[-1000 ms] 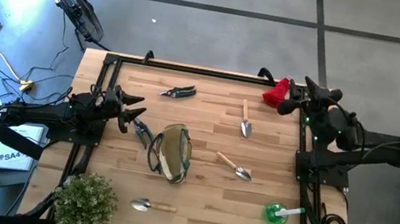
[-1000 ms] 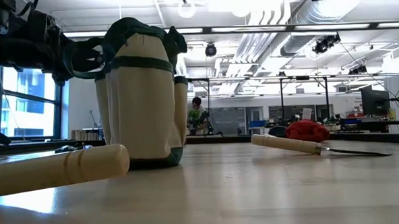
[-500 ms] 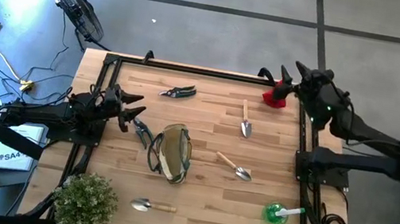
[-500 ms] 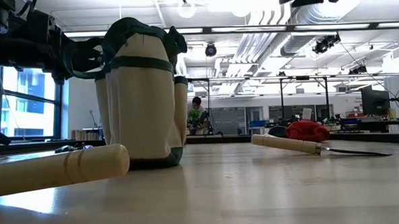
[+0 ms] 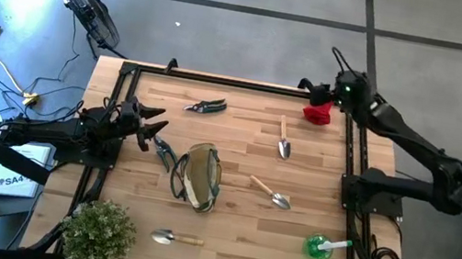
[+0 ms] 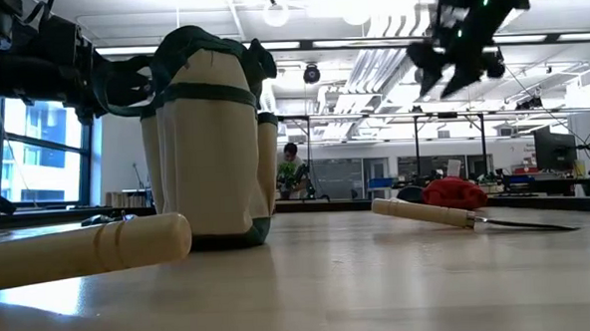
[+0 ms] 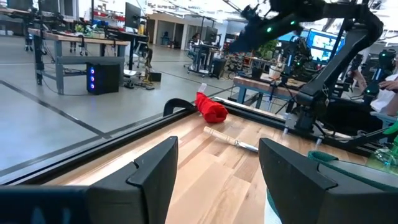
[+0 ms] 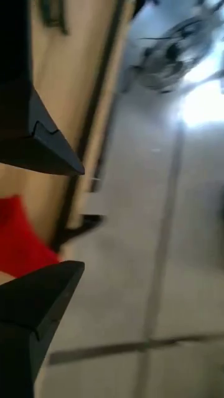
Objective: Pick & Place Garden tools in Gardening bag
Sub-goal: Put the glove into the gardening bag
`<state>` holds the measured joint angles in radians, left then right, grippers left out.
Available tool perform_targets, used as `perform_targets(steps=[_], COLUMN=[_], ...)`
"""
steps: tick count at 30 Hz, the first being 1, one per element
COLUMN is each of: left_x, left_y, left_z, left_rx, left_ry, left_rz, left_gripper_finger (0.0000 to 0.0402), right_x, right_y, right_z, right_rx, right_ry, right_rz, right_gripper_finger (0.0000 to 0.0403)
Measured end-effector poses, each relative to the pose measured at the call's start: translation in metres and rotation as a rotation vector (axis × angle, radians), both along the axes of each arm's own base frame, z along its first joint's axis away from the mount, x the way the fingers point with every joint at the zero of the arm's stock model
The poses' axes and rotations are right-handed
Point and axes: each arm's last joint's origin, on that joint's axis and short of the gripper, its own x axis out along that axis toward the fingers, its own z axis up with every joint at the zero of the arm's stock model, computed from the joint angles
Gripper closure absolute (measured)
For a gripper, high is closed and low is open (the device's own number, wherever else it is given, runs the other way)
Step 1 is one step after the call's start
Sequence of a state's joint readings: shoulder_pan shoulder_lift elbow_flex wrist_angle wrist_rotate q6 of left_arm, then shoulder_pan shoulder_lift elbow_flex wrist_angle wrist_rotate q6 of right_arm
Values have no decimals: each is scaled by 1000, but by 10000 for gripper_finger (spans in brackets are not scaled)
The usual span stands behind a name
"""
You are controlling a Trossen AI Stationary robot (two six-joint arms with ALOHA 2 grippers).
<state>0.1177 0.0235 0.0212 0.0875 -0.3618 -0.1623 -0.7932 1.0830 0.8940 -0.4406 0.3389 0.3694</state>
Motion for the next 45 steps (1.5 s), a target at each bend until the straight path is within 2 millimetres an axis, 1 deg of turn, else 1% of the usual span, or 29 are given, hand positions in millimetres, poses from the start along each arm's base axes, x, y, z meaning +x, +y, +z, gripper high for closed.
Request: perform_targets(steps=[4,6,9,12,17,23,29,35,38,42,45], left_x=[0,0,0,0,0,0,1,1,1,1,1], left_y=[0,0,0,0,0,0,-1,-2,-2,-2,-2], left_z=[0,0,-1,-2,-4,-4,-5,-5,-5,-5,-5], left_rx=[-1,-3,-9,-26,-28,-28,-27,-27,-27,-27,-27], left_ry=[-1,-1,1,12,35,36,42,44,44,45,46], left_rz=[0,0,-1,-3,-9,-14,-58,-61,-61,-63,-69], left_gripper_finger=[183,183,183,183,183,183,183,183,183,183,183], right_x=[6,9,13,13,12,17,20,20,26,31,32], right_y=[-18,-25,-33,-35,-34,-40,-53,-63,-66,-68,-67], right_z=[-19,-28,-42,-55,-71,-86,-109,-137,-144,-150,-151], right_rx=[116,148,204,275,393,436,477,534,532,520,532], right_ry=[-7,3,34,73,139,170,218,301,287,298,302], right_rz=[29,43,15,-11,-58,-66,-92,-137,-104,-91,-83], right_gripper_finger=[174,174,174,174,174,174,174,174,176,192,221])
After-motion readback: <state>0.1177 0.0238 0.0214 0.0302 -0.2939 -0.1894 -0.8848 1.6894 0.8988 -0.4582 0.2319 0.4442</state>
